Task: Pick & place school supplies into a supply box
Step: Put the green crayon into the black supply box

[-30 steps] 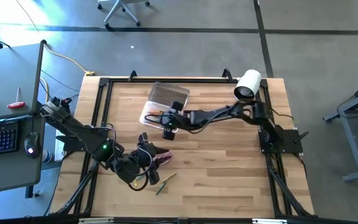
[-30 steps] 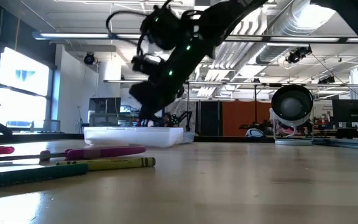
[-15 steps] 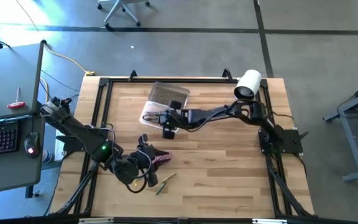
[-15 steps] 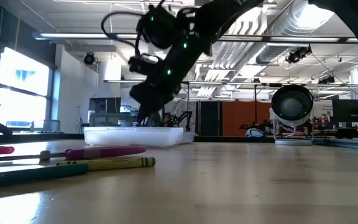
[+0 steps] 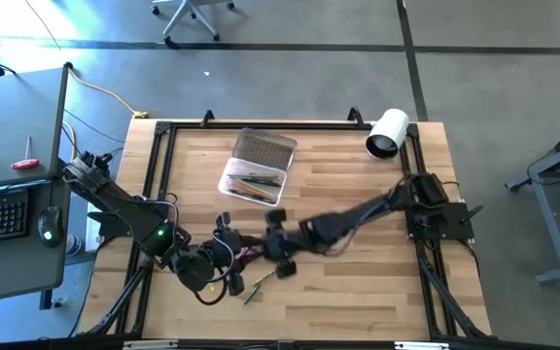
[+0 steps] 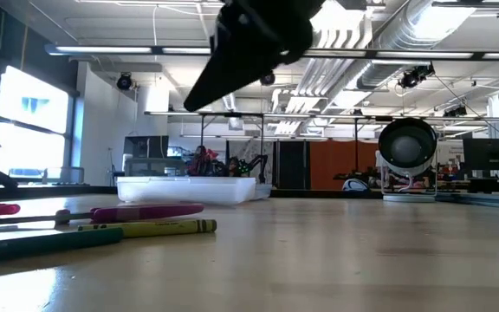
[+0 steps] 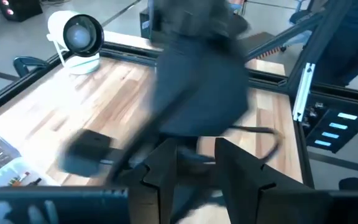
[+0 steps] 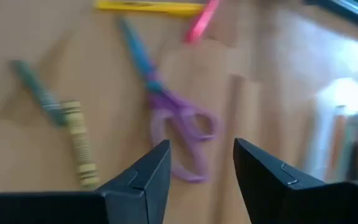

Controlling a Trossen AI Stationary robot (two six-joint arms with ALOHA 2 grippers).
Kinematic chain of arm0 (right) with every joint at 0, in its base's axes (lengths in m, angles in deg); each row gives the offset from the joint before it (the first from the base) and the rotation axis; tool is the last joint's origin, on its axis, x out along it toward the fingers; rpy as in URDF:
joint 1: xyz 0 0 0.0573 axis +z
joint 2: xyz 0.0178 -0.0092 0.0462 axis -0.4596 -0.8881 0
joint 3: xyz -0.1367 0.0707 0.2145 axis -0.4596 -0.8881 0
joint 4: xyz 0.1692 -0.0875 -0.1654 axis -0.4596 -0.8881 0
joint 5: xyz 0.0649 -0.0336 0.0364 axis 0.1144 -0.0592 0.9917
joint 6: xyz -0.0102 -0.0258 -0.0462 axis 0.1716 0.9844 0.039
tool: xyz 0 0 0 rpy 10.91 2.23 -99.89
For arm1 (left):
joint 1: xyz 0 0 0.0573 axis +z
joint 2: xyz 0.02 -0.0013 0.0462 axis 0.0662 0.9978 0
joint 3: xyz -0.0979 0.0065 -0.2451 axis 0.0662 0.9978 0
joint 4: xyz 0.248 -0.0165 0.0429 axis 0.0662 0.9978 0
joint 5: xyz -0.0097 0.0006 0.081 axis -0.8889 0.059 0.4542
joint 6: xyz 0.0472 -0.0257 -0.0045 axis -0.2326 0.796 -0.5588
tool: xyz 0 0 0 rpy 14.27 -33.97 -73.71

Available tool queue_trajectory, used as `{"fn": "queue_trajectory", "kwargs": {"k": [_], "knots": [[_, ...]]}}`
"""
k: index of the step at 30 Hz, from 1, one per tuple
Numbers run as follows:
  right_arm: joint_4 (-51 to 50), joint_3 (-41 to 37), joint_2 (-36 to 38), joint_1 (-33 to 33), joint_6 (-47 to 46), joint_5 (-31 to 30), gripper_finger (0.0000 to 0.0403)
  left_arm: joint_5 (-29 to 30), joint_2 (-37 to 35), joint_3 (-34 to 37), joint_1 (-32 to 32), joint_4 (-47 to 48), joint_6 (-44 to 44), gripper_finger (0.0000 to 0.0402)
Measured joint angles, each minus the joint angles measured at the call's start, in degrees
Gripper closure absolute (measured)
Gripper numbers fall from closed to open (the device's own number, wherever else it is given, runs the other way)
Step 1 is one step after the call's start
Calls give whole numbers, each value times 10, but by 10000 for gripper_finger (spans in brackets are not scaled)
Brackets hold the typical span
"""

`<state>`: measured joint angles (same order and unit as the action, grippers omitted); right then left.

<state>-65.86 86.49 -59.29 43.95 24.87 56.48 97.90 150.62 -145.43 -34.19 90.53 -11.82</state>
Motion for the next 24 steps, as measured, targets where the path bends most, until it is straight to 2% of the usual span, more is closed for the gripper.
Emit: {"fn": "queue_trajectory", "kwargs": {"k": [4,8,11,13,18,24], "knots": [[85,-62,4,48,-24,16,255,-1,0,0,-10,0,0,257],[289,-163,4,79,-9,90,256,15,0,0,-15,-1,0,257],[434,-230,4,83,-25,98,253,30,0,0,-17,-5,0,257],[497,-258,4,74,-33,107,249,32,0,0,-18,-9,0,257],[526,-259,-20,46,-33,117,241,38,0,0,-18,-12,-5,257],[499,-230,-68,21,-54,181,243,38,0,0,-18,-15,-7,257]]}}
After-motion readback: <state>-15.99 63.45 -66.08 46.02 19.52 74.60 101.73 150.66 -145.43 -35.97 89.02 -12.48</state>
